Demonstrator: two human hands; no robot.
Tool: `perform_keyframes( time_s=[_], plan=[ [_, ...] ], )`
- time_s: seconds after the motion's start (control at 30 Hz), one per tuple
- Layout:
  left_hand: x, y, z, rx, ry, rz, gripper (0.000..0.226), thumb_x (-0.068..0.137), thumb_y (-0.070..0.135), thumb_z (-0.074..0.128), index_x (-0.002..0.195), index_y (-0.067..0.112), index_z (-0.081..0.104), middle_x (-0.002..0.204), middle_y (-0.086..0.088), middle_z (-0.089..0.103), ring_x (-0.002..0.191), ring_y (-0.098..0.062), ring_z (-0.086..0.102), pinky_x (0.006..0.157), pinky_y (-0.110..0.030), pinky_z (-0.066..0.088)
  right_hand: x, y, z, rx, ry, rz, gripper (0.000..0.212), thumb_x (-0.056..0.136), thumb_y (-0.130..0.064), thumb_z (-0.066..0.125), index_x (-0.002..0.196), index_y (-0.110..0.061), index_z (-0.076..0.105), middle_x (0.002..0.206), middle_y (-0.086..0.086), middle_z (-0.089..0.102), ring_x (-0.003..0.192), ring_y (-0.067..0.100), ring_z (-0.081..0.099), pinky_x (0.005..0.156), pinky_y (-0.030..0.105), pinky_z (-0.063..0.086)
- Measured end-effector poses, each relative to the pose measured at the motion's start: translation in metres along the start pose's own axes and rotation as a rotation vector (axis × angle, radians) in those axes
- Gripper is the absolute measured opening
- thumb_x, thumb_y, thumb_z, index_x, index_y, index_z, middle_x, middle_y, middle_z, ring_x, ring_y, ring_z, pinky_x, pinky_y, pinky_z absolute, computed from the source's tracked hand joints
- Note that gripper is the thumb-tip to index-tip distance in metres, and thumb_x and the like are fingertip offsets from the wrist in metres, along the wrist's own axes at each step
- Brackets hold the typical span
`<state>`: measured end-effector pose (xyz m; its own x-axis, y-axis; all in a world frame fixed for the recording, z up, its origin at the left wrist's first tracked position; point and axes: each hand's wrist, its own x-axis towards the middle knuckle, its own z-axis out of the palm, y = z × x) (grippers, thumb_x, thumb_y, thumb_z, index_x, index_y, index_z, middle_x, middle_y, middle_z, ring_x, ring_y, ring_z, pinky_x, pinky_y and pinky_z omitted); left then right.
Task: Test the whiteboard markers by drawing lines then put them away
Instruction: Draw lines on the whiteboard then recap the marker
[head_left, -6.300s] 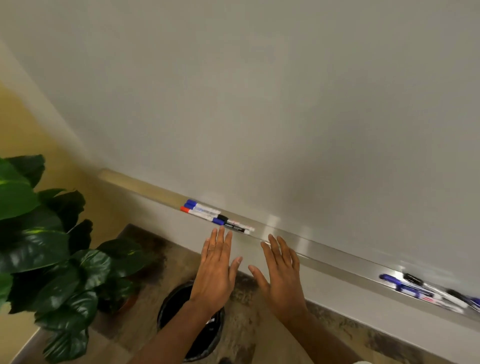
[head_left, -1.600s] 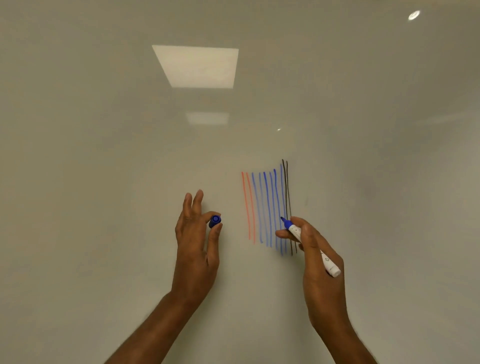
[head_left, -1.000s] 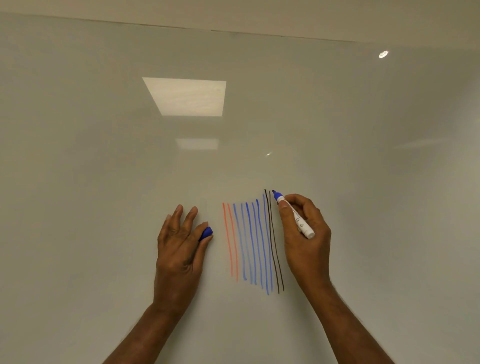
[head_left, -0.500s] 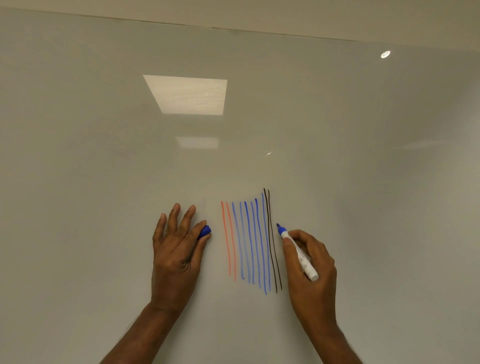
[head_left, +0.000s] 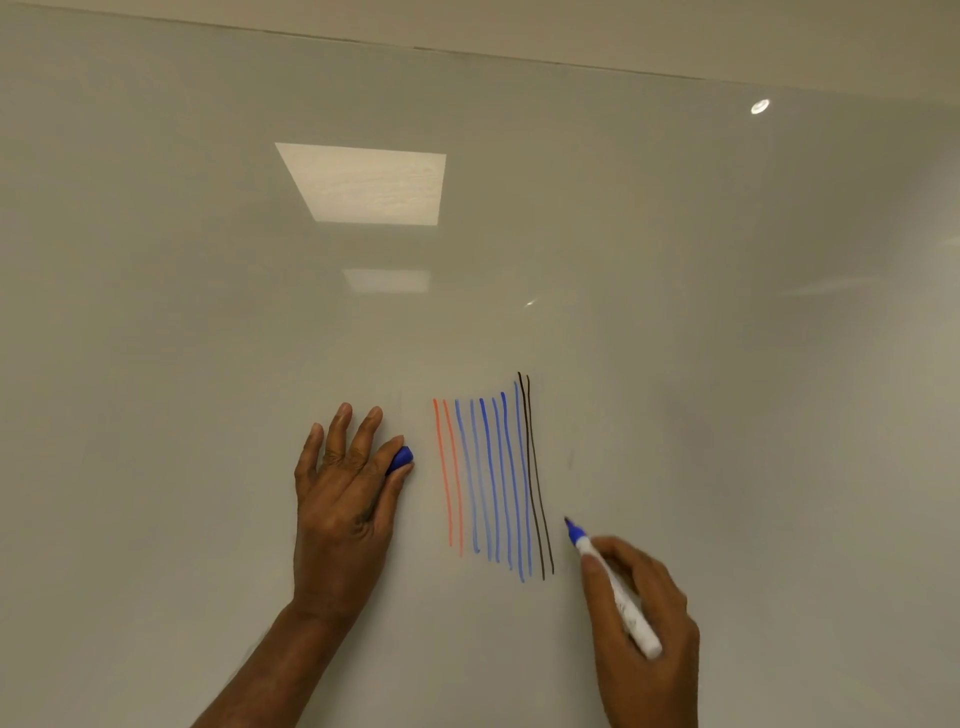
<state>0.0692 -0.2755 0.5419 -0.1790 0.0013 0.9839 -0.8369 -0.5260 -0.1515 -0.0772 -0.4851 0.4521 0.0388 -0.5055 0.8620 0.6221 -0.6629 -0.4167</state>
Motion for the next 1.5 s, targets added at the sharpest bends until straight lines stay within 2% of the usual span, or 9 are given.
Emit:
perform_keyframes(
  time_s=[0.2,0.53,0.67,0.93,1.0,1.07,1.13,1.27,1.5],
  plan=[
    [0.0,-0.001,0.0,0.011,-0.003,0.006,0.037,0.097,0.025,0.063,0.128,0.005,0.067,0.145,-0.013,0.056,0.148,-0.029,0.04,0.121,-0.058,0.028,0.074,-0.043,0.037,0.051,-0.071,-0.094,0.018,0.096,-0.023,0.065,0.114,-0.022,0.069,0.101,-0.007,0.069,0.095,0.018,0.067,0.079,0.033,0.056],
    [0.0,0.0,0.0,0.018,0.005,0.017,0.036,0.096,0.023,0.065,0.128,0.006,0.067,0.144,-0.013,0.057,0.147,-0.028,0.042,0.121,-0.057,0.029,0.097,-0.047,0.053,0.05,-0.063,-0.135,0.017,0.095,-0.023,0.066,0.112,-0.023,0.069,0.097,-0.011,0.07,0.091,0.011,0.068,0.076,0.021,0.056],
    [0.0,0.001,-0.001,0.015,0.006,0.018,0.036,0.096,0.022,0.066,0.127,0.005,0.069,0.141,-0.013,0.06,0.144,-0.03,0.046,0.12,-0.059,0.031,0.065,-0.033,0.037,-0.008,-0.083,-0.104,0.024,0.094,-0.031,0.063,0.114,-0.021,0.07,0.1,-0.013,0.07,0.095,0.013,0.068,0.082,0.035,0.056],
    [0.0,0.002,0.0,0.012,0.007,0.002,0.035,0.096,0.023,0.065,0.125,0.004,0.07,0.138,-0.012,0.062,0.142,-0.03,0.049,0.119,-0.059,0.031,-0.006,0.009,0.005,-0.14,-0.079,-0.111,0.056,0.091,-0.06,0.056,0.098,-0.008,0.076,0.09,-0.008,0.07,0.086,-0.001,0.065,0.079,0.013,0.051],
    [0.0,0.003,-0.001,0.003,0.002,-0.001,0.035,0.096,0.023,0.065,0.126,0.005,0.069,0.138,-0.012,0.062,0.142,-0.029,0.049,0.119,-0.059,0.031,-0.013,0.013,-0.003,-0.184,-0.164,0.009,0.063,0.083,-0.075,0.052,0.093,-0.018,0.077,0.084,-0.004,0.068,0.078,0.002,0.063,0.077,0.005,0.046],
    [-0.001,0.004,-0.003,-0.022,-0.007,-0.019,0.036,0.097,0.024,0.063,0.127,0.005,0.069,0.139,-0.011,0.062,0.143,-0.027,0.048,0.121,-0.056,0.031,-0.021,0.016,-0.007,-0.174,-0.237,0.206,0.045,0.063,-0.084,0.061,0.092,-0.05,0.07,0.083,-0.005,0.067,0.071,0.002,0.061,0.075,-0.002,0.041],
    [-0.003,0.006,-0.008,-0.076,-0.028,-0.068,0.037,0.098,0.025,0.062,0.128,0.005,0.068,0.141,-0.01,0.061,0.145,-0.024,0.045,0.123,-0.052,0.028,-0.034,0.012,-0.009,-0.099,-0.168,0.249,0.023,0.068,-0.061,0.075,0.089,-0.063,0.066,0.08,-0.009,0.071,0.075,0.003,0.067,0.076,0.0,0.044],
    [-0.012,0.022,-0.028,-0.223,-0.062,-0.268,0.034,0.099,0.017,0.066,0.131,0.006,0.066,0.142,-0.004,0.062,0.146,-0.018,0.043,0.124,-0.042,0.03,-0.047,-0.033,-0.007,0.09,-0.178,0.364,0.021,0.081,-0.01,0.077,0.085,-0.03,0.073,0.079,-0.003,0.076,0.077,0.009,0.07,0.072,0.011,0.05],
    [-0.023,0.073,-0.089,-0.482,-0.037,-0.805,0.031,0.092,0.028,0.065,0.122,0.025,0.071,0.119,0.015,0.073,0.117,0.004,0.063,0.1,-0.01,0.046,-0.063,-0.102,0.016,0.457,-0.416,0.43,0.011,0.085,-0.029,0.076,0.095,-0.029,0.075,0.097,0.005,0.077,0.095,0.017,0.073,0.08,0.019,0.054]
  ],
)
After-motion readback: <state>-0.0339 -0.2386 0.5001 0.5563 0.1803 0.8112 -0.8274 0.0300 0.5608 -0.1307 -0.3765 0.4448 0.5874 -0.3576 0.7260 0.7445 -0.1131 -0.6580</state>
